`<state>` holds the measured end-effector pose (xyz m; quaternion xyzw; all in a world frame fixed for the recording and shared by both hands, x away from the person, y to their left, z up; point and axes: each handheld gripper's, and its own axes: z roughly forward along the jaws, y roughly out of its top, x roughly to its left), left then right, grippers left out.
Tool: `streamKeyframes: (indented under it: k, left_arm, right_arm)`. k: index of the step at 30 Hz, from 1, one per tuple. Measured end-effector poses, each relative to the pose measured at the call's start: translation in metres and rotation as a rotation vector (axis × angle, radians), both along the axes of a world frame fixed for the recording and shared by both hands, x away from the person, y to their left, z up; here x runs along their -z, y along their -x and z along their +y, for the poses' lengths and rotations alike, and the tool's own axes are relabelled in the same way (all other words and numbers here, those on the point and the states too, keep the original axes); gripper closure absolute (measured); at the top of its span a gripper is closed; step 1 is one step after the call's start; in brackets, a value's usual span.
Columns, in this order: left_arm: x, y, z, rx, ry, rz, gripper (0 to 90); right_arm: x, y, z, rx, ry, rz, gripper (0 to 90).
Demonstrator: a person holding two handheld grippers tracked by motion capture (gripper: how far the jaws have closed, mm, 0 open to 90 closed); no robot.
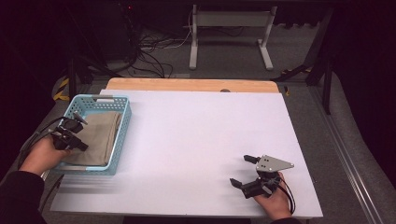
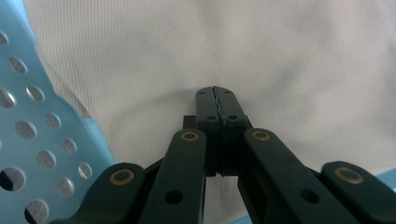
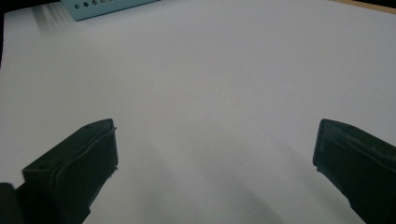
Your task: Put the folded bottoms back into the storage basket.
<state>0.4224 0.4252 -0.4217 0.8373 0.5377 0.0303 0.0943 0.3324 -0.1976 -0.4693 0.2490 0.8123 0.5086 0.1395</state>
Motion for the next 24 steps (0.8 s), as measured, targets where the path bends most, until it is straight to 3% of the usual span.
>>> streamKeyframes:
  k: [5, 9, 16, 21, 24]
  left_arm:
    - [-0.010, 0.005, 0.001, -0.009, 0.064, -0.068, 81.4]
    - [-0.022, 0.012, -0.002, -0.005, 0.117, -0.148, 71.3]
    - [-0.036, 0.018, -0.010, 0.016, 0.146, -0.226, 60.8]
    - [-0.042, 0.022, -0.014, 0.029, 0.151, -0.259, 55.9]
    - [-0.045, 0.025, -0.017, 0.033, 0.179, -0.282, 51.5]
  right_arm:
    - [0.000, 0.000, 0.000, 0.001, 0.000, 0.004, 0.6]
    - [0.000, 0.000, 0.000, 0.002, 0.001, 0.002, 0.6]
    - [0.000, 0.000, 0.000, 0.003, -0.003, 0.000, 0.5]
    - [0.000, 0.000, 0.000, 0.003, -0.002, 0.000, 0.5]
    - [0.000, 0.000, 0.000, 0.002, -0.003, -0.001, 0.5]
